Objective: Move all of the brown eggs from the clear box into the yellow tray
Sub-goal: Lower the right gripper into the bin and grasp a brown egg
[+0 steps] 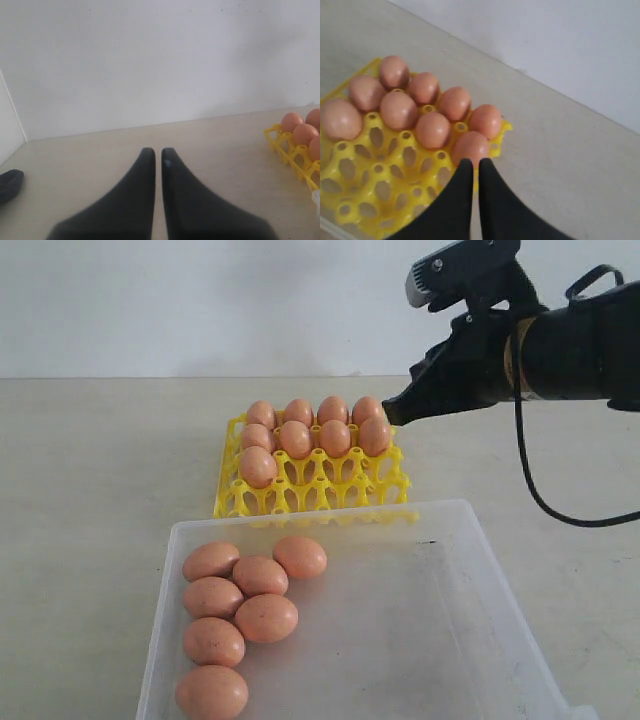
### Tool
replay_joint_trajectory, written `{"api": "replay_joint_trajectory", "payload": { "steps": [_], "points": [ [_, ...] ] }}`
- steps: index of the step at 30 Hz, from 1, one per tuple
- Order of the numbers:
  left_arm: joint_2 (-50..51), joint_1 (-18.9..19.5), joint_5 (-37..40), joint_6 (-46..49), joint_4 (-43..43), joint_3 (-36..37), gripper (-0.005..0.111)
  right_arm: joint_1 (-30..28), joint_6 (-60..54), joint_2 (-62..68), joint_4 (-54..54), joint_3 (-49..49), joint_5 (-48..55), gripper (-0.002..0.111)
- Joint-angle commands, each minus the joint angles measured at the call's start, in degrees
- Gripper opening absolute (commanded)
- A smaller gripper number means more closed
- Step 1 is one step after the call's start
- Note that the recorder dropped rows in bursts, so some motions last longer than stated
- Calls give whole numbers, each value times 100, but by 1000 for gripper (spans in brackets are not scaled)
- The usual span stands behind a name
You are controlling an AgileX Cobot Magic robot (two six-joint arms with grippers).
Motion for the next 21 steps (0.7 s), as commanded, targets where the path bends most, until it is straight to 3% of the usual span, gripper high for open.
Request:
{"api": "replay_joint_trajectory", "payload": {
  "steps": [1, 4, 7, 10, 12, 14, 17, 18, 21],
  "points": [
    [-17, -37, -16, 16, -16, 21, 4, -3, -681, 166, -1303, 33, -821, 0],
    [-17, -37, -16, 16, -16, 21, 4, -3, -1928, 207, -1303, 190, -61, 0],
    [-17, -37, -16, 16, -16, 21, 4, -3, -1959, 207, -1181, 326, 2049, 0],
    [-17, -37, -16, 16, -16, 21, 4, -15, -1948, 195, 199, 303, 4440, 0],
    [-17, -37, -16, 16, -16, 21, 4, -15, -2459, 129, 1309, 254, 5043, 0],
    [-17, -37, -16, 16, -16, 21, 4, -15, -4131, -62, 3391, 245, 4689, 0],
    [-17, -37, -16, 16, -16, 21, 4, -15, -7792, -338, 7240, 245, 4300, 0],
    [-17, -37, -16, 16, -16, 21, 4, -15, -9088, -396, 8512, 245, 4339, 0],
    [-17, -37, -16, 16, -16, 21, 4, -15, -11406, -425, 11384, 245, 4801, 0]
  ]
}}
